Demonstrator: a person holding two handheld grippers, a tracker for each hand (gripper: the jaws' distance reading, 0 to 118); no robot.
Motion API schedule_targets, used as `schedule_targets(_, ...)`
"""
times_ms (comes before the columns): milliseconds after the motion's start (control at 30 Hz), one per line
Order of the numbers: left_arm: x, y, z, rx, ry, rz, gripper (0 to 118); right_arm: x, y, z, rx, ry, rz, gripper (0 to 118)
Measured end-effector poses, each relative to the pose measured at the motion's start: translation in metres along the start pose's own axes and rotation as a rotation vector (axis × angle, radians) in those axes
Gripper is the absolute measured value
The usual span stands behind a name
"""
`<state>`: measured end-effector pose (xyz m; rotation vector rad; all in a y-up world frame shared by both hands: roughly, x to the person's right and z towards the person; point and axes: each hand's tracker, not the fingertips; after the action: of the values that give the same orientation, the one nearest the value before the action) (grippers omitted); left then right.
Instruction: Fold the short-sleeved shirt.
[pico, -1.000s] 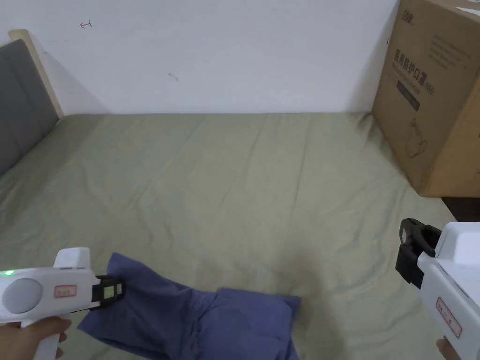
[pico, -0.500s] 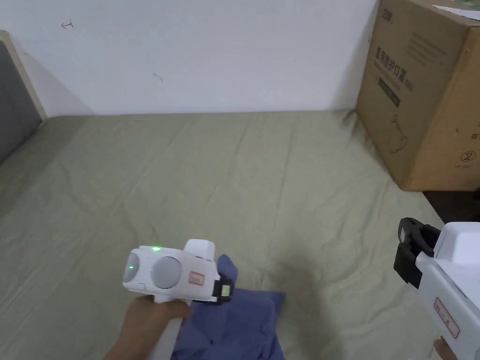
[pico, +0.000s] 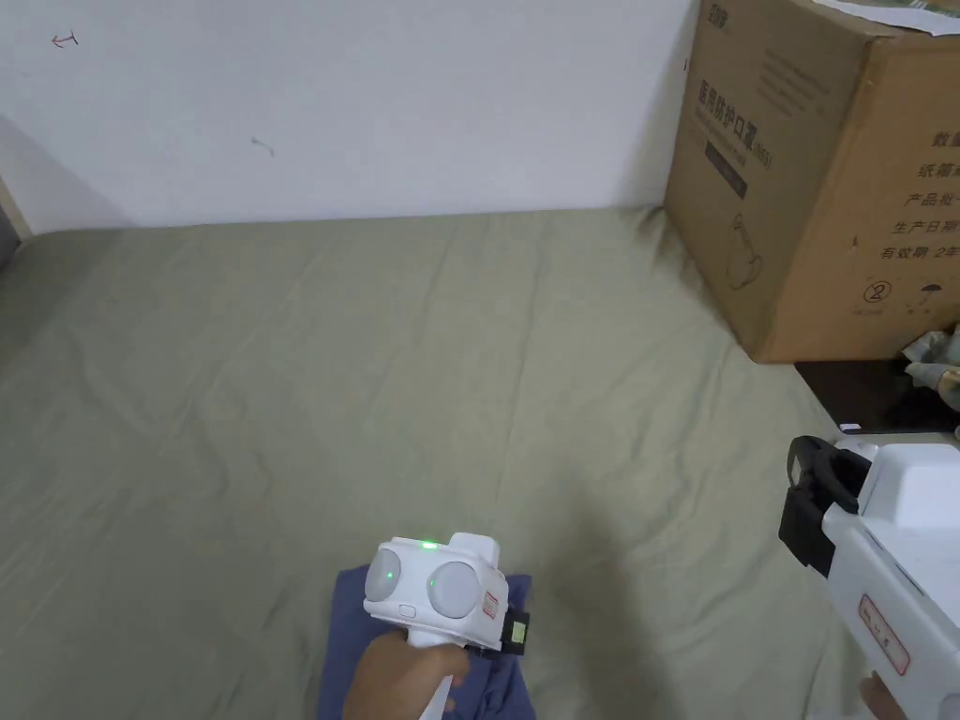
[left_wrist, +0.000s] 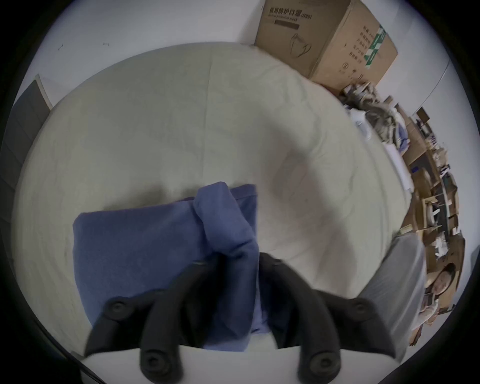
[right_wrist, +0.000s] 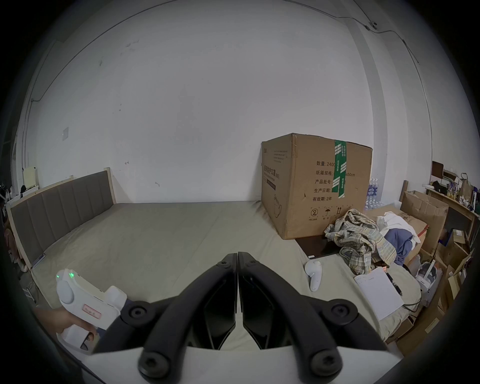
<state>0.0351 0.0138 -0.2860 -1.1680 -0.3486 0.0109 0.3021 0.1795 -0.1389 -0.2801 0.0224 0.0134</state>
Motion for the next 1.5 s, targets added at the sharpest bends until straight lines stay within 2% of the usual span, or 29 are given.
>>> schedule_targets(33, -0.001, -0.001, 0.009, 0.033, -0.067, 0.012, 66, 0.0, 0.0, 0.0, 0.0, -0.001, 0.001, 0)
schedule_targets(67, -0.003, -0.001, 0.019, 0.075, -0.112, 0.014, 78, 0.0, 0.001, 0.0, 0.001, -0.001, 0.002, 0)
schedule_targets(133, -0.007, -0.003, 0.041, 0.209, -0.108, 0.009, 95, 0.001, 0.001, 0.0, 0.002, -0.001, 0.001, 0)
schedule_targets(300, -0.027, -0.009, 0.082, 0.41, 0.0, -0.041, 96, 0.0, 0.003, -0.001, 0.006, 0.003, 0.0, 0)
schedule_targets(467, -0.05, -0.022, 0.091, 0.474, 0.089, -0.014, 80, -0.005, 0.004, -0.004, 0.009, 0.017, 0.002, 0)
schedule_targets(500, -0.053, -0.025, 0.089, 0.479, 0.077, -0.005, 61, -0.006, 0.004, -0.004, 0.009, 0.02, 0.001, 0)
schedule_targets(533, -0.058, -0.028, 0.086, 0.481, 0.058, 0.018, 25, -0.007, 0.004, -0.004, 0.01, 0.023, 0.0, 0)
schedule_targets(567, -0.065, -0.03, 0.071, 0.456, 0.036, 0.043, 5, -0.008, 0.004, -0.004, 0.01, 0.026, 0.001, 0)
schedule_targets(600, -0.067, -0.032, 0.068, 0.453, 0.02, 0.06, 3, -0.009, 0.004, -0.004, 0.009, 0.028, 0.001, 0)
schedule_targets(733, -0.052, -0.046, 0.054, 0.431, 0.044, 0.055, 0, -0.014, 0.009, 0.001, 0.009, 0.031, 0.001, 0)
schedule_targets(933, -0.017, -0.054, 0.021, 0.362, -0.032, -0.01, 0, -0.004, 0.006, 0.0, 0.004, 0.019, 0.0, 0)
schedule_targets(1167, 0.005, -0.063, -0.041, 0.184, 0.025, -0.073, 0, 0.009, 0.001, 0.002, -0.014, -0.015, -0.003, 0)
schedule_targets(1233, 0.006, -0.069, -0.033, 0.263, 0.011, -0.031, 0, 0.011, -0.001, 0.002, -0.02, -0.022, -0.004, 0)
schedule_targets(1300, 0.009, -0.068, -0.031, 0.249, 0.018, -0.03, 0, 0.013, -0.004, 0.002, -0.024, -0.025, -0.005, 0)
schedule_targets(1400, 0.022, -0.068, -0.018, 0.249, 0.043, -0.1, 0, 0.012, -0.005, 0.001, -0.029, -0.022, -0.009, 0)
schedule_targets(1500, 0.014, -0.066, -0.007, 0.321, 0.012, -0.067, 0, 0.008, -0.002, 0.002, -0.019, -0.01, -0.007, 0)
